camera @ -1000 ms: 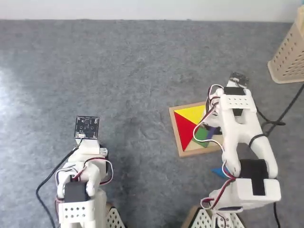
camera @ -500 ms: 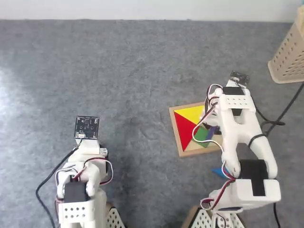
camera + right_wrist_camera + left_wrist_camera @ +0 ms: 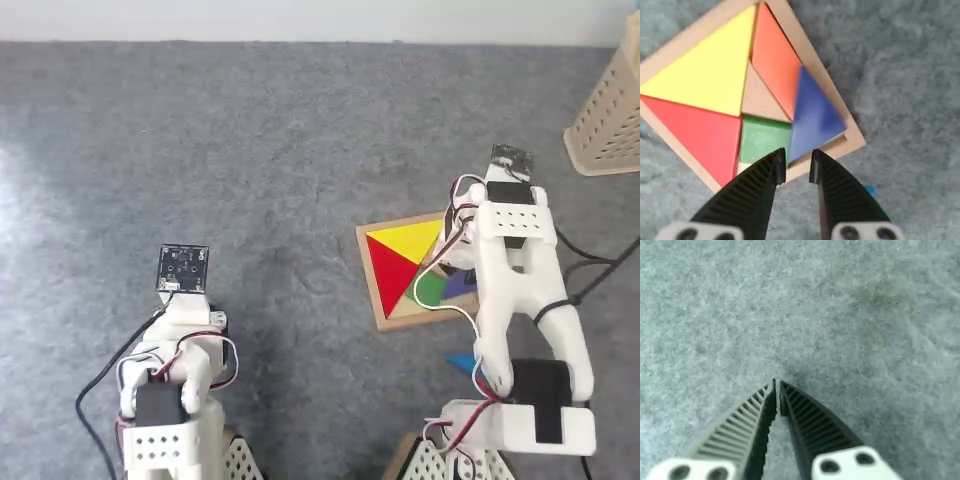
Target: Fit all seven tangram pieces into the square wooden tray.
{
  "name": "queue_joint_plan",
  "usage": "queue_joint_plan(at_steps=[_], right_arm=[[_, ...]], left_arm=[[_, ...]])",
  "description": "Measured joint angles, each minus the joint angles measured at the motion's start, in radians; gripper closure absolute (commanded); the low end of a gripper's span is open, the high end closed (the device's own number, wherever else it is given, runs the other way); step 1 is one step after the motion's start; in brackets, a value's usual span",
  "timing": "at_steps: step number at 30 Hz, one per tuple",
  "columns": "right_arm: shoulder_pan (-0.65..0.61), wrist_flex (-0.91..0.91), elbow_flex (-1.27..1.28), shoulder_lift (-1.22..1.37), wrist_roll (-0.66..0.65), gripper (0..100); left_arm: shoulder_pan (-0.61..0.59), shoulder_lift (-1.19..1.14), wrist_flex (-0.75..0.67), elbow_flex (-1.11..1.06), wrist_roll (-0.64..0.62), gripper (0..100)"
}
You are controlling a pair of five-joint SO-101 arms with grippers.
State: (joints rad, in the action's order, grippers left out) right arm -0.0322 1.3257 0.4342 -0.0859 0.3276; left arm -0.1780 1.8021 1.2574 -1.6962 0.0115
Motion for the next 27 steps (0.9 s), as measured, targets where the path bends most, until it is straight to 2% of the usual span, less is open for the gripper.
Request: queue_joint_plan(at_steps=[6,10,16,27], right_arm=[[0.015,0.002,0.000,0.000,-0.021,91.2],[0.008,-0.005,0.000,0.000,-0.152,99.8],[0.071,-0.204,0.118,-0.011,-0.296,99.2],[0.071,-0.311,0.233,-0.011,-0.319,99.2]], left_arm=[[0.000,0.000,0.000,0.000,0.000,99],[0.000,0.000,0.000,0.000,0.000,99],[0.000,0.000,0.000,0.000,0.000,99],[0.000,0.000,0.000,0.000,0.000,99]])
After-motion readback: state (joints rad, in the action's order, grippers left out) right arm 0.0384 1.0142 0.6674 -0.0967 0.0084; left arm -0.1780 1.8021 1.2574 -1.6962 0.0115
